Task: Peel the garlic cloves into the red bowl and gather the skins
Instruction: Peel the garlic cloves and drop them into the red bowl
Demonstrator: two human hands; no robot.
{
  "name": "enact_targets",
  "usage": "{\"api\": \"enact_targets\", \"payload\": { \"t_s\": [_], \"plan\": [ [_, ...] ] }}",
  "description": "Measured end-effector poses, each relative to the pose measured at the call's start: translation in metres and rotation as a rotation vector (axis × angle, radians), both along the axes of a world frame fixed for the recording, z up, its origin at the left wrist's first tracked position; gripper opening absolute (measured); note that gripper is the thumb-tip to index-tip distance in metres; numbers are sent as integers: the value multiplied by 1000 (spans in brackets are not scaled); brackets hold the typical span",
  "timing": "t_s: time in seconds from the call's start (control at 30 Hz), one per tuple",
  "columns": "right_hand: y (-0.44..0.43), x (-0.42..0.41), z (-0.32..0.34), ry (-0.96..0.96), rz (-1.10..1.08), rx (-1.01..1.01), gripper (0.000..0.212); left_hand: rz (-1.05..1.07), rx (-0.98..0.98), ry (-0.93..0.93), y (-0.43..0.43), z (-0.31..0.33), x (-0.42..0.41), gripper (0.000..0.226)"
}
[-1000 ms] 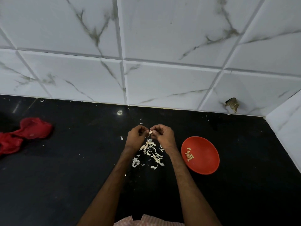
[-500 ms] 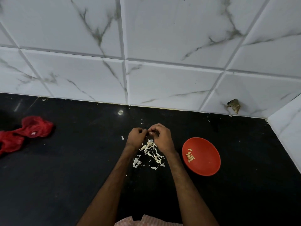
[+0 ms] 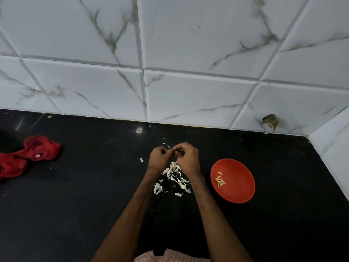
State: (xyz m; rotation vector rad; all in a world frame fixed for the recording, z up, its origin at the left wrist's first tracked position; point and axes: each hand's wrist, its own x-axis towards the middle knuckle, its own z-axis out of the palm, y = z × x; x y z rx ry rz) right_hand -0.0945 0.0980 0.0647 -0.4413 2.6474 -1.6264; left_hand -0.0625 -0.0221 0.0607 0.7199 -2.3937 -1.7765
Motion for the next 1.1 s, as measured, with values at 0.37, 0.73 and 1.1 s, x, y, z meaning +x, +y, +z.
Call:
{"api": "enact_targets", "payload": {
  "t_s": [0.37, 0.73, 1.1],
  "plan": [
    [-3, 0, 2, -112, -25, -174, 28, 43, 164, 148, 1, 6, 4, 23],
    [2, -2, 7, -281, 113, -318, 33, -36, 198, 229, -3, 6, 8, 22],
    [0, 5, 11, -417, 111, -502, 23, -13, 324, 218, -1, 9, 11, 16]
  ]
}}
